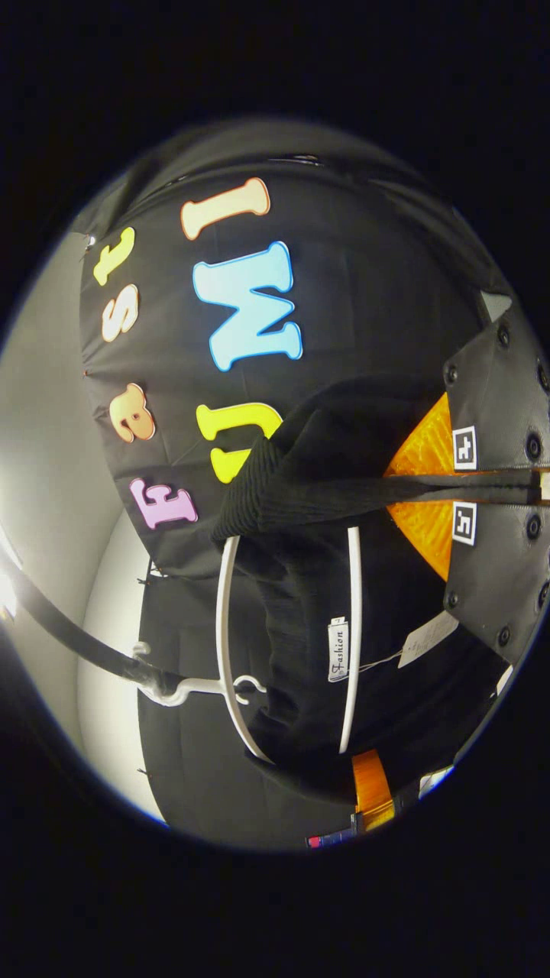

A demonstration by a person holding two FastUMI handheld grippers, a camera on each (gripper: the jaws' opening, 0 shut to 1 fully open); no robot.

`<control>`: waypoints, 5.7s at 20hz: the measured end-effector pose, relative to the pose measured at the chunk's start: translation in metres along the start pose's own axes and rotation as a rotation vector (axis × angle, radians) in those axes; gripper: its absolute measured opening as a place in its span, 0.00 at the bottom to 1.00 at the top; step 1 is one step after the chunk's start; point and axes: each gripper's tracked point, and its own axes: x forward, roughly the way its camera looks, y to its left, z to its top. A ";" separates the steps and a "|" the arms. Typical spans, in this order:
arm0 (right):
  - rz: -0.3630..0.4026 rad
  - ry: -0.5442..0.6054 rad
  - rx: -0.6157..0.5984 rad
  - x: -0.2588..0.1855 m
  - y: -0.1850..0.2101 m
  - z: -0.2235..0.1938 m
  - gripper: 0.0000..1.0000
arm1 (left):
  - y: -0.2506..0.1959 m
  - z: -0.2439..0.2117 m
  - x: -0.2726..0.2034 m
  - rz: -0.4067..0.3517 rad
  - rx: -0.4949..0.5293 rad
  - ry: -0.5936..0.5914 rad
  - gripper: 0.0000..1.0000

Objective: Grasp the clothes on the hanger with both hands and then place them into the laundry hamper below.

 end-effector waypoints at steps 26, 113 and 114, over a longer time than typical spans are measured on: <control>-0.230 -0.234 -0.113 0.009 -0.090 0.072 0.00 | 0.107 0.069 -0.015 0.016 0.078 -0.050 0.02; -0.670 0.794 0.313 -0.240 0.027 -0.398 0.02 | 0.045 -0.450 -0.028 -0.692 0.241 0.780 0.02; -0.673 0.798 0.322 -0.239 0.027 -0.400 0.02 | 0.043 -0.450 -0.028 -0.691 0.237 0.786 0.02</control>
